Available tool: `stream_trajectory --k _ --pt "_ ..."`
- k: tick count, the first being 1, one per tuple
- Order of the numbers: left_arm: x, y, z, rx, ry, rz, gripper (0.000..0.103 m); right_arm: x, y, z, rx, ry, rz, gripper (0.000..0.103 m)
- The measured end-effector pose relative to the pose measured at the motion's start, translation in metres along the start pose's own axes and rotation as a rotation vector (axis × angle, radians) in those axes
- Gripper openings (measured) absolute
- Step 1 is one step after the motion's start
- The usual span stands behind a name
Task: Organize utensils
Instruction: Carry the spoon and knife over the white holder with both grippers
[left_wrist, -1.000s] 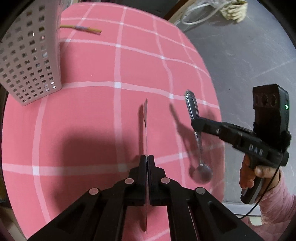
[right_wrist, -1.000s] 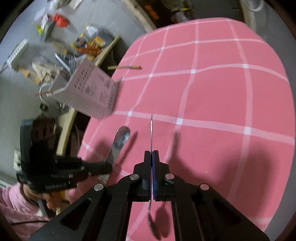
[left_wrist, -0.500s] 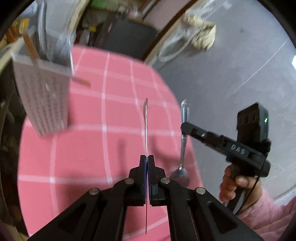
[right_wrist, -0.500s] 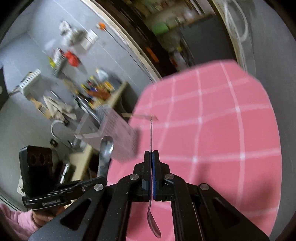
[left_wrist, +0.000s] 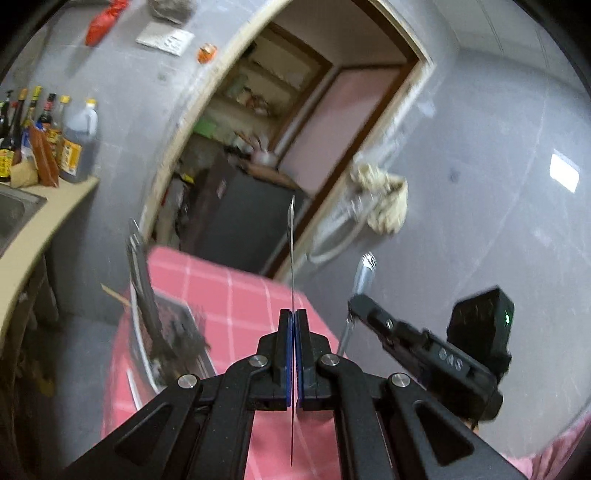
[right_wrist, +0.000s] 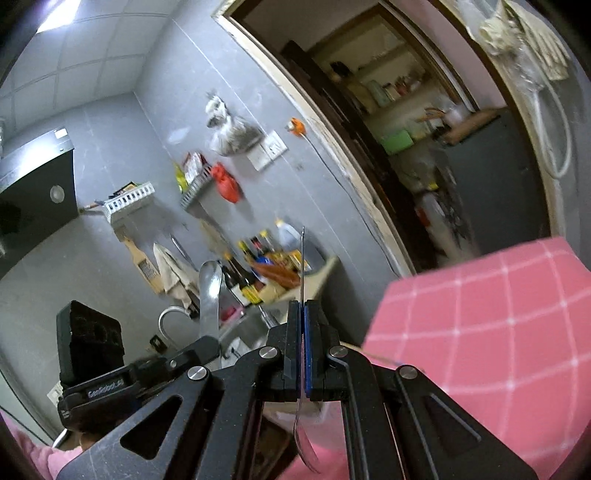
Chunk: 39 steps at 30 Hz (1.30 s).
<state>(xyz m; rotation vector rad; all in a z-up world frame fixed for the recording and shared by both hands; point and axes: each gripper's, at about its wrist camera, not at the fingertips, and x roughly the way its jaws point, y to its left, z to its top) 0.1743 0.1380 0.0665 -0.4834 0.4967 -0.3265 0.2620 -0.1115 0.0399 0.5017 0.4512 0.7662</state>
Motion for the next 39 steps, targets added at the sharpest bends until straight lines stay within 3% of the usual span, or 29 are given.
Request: stream_trajectory --k 6,14,23,39 --pt "0.004 0.031 0.030 -0.010 -0.119 0.064 0.002 0.040 0.024 0.005 -0.060 -0.043 0.012 0.002" --pt "0.030 0.052 0.018 0.055 -0.156 0.145 0.002 0.070 0.021 -0.016 -0.083 -0.020 -0.004 0.002" --pt "0.041 0.066 -0.006 0.076 -0.140 0.166 0.002 0.079 0.009 -0.040 -0.093 0.037 -0.024 0.002" --pt "0.035 0.071 -0.034 0.074 -0.015 0.191 0.002 0.067 -0.001 -0.056 -0.122 0.146 -0.024 0.004"
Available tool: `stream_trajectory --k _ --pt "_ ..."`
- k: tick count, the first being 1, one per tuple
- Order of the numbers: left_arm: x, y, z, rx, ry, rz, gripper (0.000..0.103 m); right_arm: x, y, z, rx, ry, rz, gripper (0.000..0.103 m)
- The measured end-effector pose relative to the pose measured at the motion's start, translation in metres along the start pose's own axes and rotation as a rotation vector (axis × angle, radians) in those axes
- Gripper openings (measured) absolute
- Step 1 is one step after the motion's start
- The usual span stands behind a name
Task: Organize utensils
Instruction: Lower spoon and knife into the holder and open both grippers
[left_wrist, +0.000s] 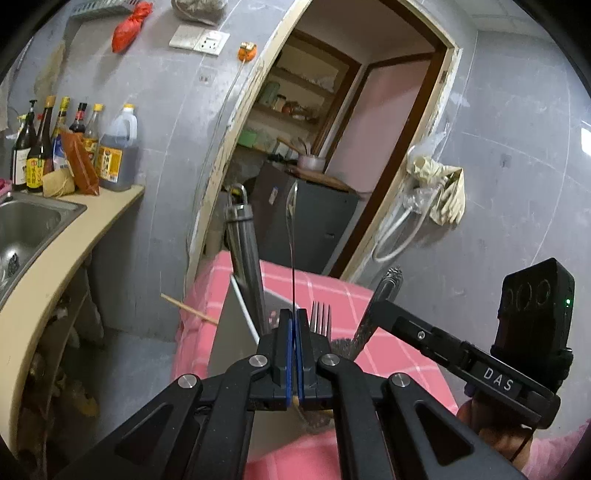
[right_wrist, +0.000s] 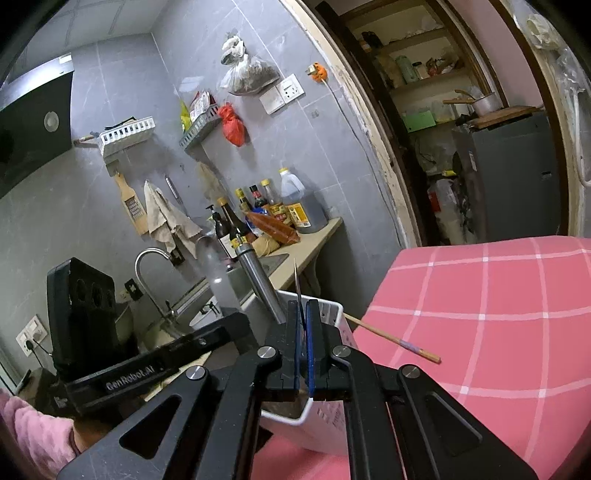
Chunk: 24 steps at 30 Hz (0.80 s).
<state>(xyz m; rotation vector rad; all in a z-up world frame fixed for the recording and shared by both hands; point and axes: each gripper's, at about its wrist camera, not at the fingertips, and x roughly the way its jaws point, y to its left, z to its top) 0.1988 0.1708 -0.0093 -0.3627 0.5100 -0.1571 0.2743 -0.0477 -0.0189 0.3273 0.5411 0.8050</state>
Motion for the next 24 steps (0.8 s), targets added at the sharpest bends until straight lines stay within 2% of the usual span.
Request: stream_trajectory --k 6,9,11,14,20,24 --pt "-0.007 0.002 0.001 -0.038 0.023 -0.015 0.002 -0.012 -0.009 0.003 0.030 -0.019 -0.018 0.019" --pt "-0.009 -0.001 0.001 -0.036 0.030 -0.008 0.003 -0.017 -0.017 0.005 0.044 -0.030 -0.042 0.023" --pt "-0.011 -0.002 0.001 -0.043 0.030 -0.008 0.003 -0.019 -0.023 0.006 0.050 -0.032 -0.062 0.032" --pt "-0.013 -0.004 0.003 -0.045 0.024 0.003 0.003 -0.021 -0.035 0.005 0.069 -0.023 -0.092 0.036" --pt "-0.020 -0.008 0.004 -0.040 0.009 0.022 0.015 -0.016 -0.053 0.001 0.062 0.025 -0.160 0.047" --pt "-0.027 -0.008 0.004 -0.060 -0.018 0.042 0.034 0.010 -0.073 -0.003 0.015 0.138 -0.225 0.047"
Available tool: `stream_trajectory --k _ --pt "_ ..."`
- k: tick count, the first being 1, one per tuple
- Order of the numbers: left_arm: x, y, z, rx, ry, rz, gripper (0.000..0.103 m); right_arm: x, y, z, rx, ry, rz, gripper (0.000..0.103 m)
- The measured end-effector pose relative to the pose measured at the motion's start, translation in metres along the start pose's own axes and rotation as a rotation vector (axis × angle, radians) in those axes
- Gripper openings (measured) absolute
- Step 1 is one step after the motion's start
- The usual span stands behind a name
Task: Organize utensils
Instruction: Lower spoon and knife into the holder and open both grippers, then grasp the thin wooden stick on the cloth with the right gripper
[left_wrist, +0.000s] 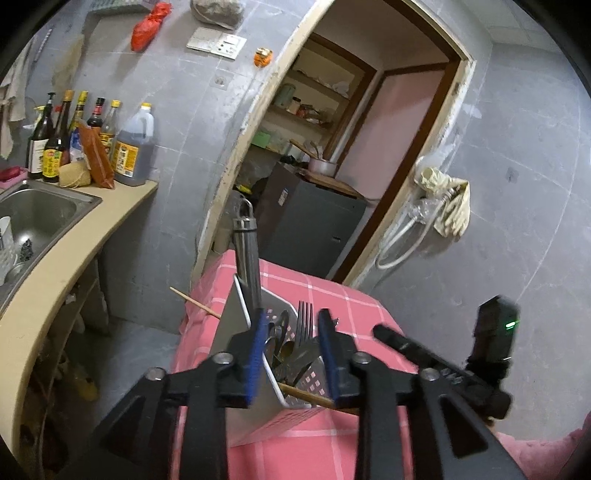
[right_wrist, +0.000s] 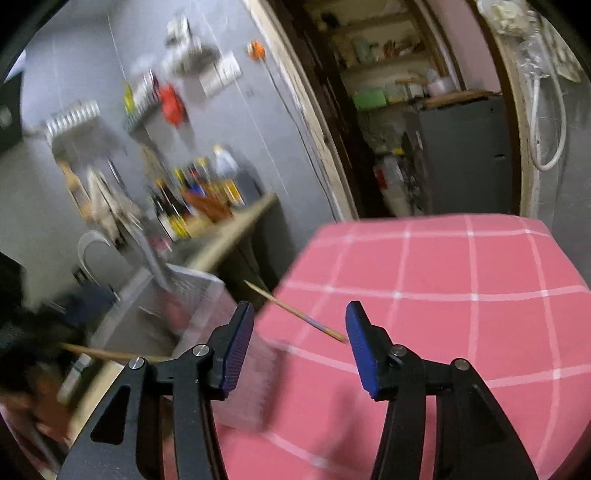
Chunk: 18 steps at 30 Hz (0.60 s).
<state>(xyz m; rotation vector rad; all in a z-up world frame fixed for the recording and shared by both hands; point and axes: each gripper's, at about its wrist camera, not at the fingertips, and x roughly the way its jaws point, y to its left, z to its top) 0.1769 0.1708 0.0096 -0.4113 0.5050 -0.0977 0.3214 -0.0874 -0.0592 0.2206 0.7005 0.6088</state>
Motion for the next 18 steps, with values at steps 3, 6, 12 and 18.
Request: stream_trajectory --k 3,6,12,18 --pt "-0.006 0.001 0.000 -0.023 -0.022 0.040 0.050 0.038 -0.012 0.000 -0.032 0.114 -0.012 0.047" --pt "-0.011 0.001 0.000 -0.046 -0.043 0.099 0.065 0.073 -0.014 0.001 -0.092 0.195 -0.006 0.047" --pt "-0.019 0.009 -0.002 -0.115 -0.066 0.204 0.081 0.142 0.001 0.000 -0.250 0.345 -0.003 0.046" --pt "-0.026 0.016 -0.006 -0.159 -0.075 0.290 0.096 0.151 0.016 -0.009 -0.310 0.392 -0.025 0.023"
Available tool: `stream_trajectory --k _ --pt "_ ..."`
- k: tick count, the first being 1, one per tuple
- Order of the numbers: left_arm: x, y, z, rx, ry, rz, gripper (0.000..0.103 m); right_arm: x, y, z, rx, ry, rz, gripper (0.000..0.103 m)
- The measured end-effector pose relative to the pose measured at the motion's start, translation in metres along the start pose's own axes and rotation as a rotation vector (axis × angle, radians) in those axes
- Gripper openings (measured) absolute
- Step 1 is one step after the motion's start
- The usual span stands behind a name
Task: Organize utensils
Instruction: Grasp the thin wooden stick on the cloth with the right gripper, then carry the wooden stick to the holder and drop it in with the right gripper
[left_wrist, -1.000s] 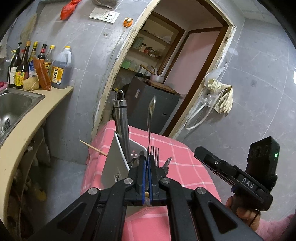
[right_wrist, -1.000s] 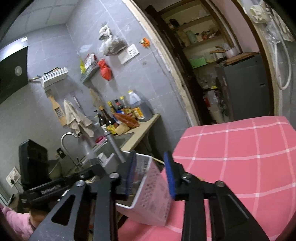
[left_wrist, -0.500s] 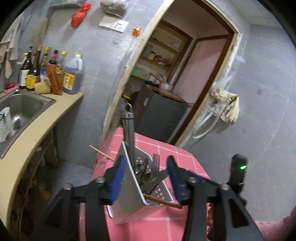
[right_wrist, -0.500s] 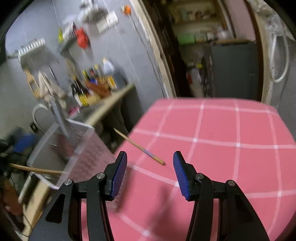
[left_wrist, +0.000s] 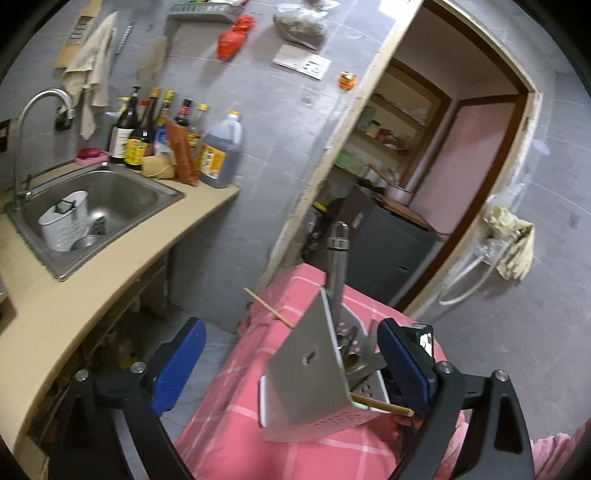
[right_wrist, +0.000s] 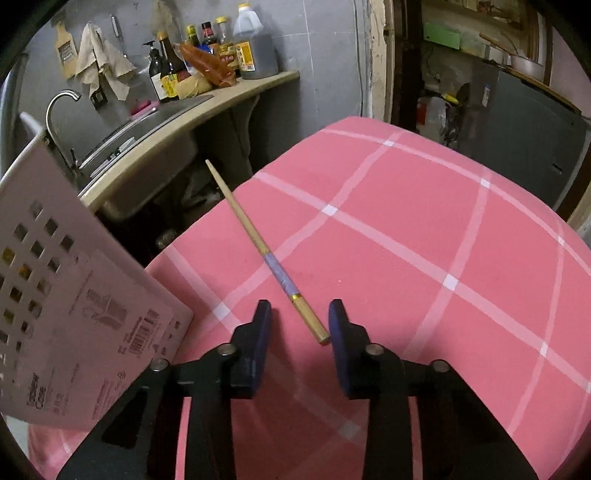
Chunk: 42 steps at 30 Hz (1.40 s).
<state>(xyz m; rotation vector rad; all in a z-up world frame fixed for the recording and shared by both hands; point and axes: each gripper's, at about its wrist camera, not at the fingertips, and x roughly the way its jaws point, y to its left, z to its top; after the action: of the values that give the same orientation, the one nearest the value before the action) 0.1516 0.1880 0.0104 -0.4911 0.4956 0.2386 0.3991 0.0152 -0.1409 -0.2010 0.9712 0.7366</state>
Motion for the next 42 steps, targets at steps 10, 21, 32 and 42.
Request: stream_trajectory --k 10,21,32,42 --pt "-0.002 0.000 -0.007 -0.015 0.036 0.004 0.097 -0.053 -0.003 -0.046 0.077 -0.065 0.015 0.006" --pt "-0.010 -0.004 -0.014 0.024 0.067 -0.022 0.097 -0.210 0.012 -0.052 0.111 -0.356 -0.065 0.006" --pt "-0.021 -0.001 -0.012 0.029 0.069 -0.092 0.097 -0.289 0.056 -0.012 0.040 -0.497 -0.098 0.006" --pt "-0.035 0.016 -0.010 0.074 0.064 -0.075 0.097 -0.345 0.134 0.016 -0.102 -0.555 -0.155 0.006"
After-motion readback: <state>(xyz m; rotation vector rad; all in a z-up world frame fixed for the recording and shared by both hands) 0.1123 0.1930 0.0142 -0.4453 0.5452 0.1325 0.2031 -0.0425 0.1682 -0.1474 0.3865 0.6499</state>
